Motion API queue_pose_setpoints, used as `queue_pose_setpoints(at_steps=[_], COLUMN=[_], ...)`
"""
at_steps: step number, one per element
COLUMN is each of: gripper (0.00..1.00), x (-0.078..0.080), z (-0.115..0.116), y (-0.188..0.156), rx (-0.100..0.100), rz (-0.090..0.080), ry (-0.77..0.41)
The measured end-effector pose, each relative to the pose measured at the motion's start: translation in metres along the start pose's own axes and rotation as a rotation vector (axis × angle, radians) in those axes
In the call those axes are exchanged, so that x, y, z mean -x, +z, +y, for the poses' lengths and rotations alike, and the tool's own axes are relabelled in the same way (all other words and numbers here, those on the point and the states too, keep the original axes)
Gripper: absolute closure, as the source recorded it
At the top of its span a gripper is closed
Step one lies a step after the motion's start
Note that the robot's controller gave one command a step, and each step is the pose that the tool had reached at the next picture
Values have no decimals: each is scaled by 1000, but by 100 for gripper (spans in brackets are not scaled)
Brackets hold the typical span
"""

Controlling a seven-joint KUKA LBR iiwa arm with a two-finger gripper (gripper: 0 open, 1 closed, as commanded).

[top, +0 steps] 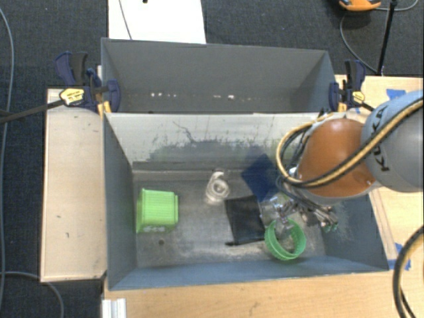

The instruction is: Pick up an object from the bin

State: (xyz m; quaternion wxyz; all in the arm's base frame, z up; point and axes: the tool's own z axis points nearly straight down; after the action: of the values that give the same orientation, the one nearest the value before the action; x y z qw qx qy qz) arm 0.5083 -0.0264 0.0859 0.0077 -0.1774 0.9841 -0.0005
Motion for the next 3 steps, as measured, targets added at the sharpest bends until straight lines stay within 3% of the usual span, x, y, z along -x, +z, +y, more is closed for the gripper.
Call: queue_pose_setpoints(at_steps=[1, 2, 3], gripper=[100, 100, 100], x=[1, 1, 8], z=[0, 0, 2], y=[-12, -16, -110], rx=[-2, -1, -2], rz=[-1, 0, -4], ry=[191, 246, 195])
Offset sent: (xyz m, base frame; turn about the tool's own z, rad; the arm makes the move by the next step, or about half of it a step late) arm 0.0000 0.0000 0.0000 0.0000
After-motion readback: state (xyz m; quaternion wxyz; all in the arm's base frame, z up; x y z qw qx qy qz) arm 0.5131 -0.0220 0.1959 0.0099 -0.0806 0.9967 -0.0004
